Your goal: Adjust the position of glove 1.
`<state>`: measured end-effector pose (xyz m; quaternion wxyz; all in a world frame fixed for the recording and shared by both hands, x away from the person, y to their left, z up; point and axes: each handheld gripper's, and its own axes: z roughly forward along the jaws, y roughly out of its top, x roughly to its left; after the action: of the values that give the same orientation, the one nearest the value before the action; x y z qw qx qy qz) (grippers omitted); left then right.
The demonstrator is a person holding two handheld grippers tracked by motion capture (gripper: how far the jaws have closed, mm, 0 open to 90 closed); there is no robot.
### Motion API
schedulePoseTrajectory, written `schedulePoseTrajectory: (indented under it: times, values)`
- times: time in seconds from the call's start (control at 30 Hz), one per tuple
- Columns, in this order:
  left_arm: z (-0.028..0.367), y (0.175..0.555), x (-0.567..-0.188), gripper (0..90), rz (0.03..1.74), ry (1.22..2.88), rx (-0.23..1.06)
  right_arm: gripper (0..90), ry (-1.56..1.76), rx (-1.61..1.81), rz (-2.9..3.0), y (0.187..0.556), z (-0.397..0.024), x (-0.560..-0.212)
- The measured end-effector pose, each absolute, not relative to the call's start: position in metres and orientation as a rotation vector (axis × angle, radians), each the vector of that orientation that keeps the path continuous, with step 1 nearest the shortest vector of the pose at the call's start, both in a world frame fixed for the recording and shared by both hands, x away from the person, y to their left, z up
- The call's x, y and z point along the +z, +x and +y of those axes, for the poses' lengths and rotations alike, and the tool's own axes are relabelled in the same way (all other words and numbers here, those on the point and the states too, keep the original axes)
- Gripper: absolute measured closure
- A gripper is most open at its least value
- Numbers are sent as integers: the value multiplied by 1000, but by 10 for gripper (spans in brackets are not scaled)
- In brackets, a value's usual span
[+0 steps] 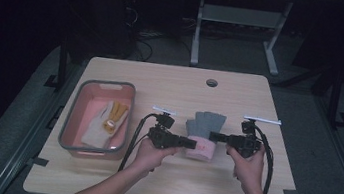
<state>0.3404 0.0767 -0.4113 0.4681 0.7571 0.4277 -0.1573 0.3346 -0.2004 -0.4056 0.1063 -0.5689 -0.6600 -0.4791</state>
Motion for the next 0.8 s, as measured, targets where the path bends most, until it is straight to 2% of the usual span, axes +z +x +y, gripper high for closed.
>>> schedulePoseTrajectory:
  times: [0.8]
  values:
    - [110,343,-401,671,1069,1837,-340,786,-1620,-1402,-1924,351,-170,-401]
